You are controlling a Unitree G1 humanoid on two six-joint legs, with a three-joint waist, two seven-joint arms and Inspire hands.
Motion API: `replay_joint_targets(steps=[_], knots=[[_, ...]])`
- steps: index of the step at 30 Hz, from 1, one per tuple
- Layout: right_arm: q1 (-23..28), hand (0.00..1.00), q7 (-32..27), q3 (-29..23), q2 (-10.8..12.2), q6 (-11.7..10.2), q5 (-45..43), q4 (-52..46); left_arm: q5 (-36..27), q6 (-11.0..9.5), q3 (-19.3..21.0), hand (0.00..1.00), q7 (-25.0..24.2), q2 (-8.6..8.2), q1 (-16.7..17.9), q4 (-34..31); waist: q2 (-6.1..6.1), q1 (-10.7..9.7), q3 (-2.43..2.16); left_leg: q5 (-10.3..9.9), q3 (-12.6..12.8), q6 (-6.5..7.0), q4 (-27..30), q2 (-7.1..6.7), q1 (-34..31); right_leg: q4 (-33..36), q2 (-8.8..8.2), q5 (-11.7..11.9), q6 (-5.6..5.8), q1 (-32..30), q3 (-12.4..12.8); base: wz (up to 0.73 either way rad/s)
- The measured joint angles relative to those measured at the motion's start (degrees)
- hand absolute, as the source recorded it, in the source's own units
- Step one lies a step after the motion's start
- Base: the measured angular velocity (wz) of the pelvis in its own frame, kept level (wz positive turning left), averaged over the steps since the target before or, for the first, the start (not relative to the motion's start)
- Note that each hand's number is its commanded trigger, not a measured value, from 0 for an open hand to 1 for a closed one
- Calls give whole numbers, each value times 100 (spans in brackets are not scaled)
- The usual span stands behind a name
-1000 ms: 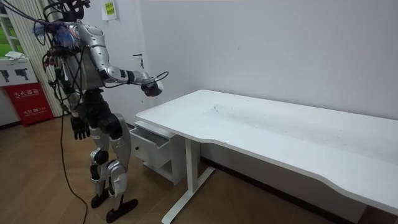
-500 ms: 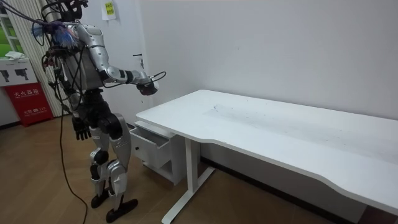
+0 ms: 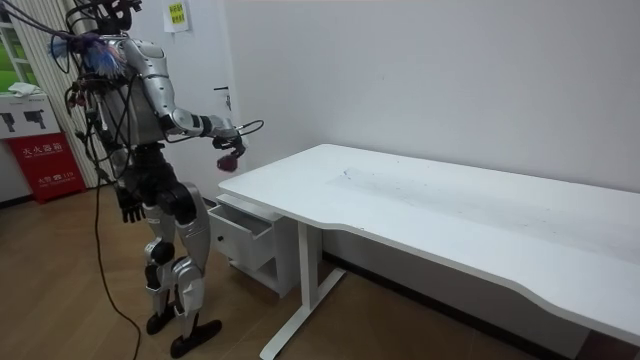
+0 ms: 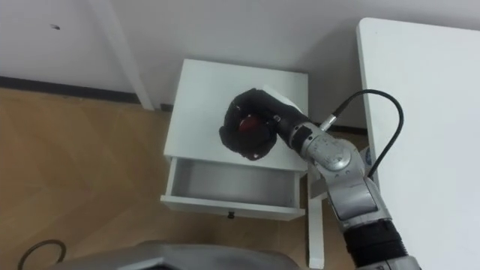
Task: Put apple and close drawer
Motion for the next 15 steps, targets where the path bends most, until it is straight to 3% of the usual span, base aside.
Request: replay_joint_targets(steps=[15], knots=[[9,0,-3,0,1,3,-2,23,-3,3,-7,0,18,-18,-48,6,-16,0,-15,1,-1,1,-4,-2,46,3,-3,0,0,31,-1,0]])
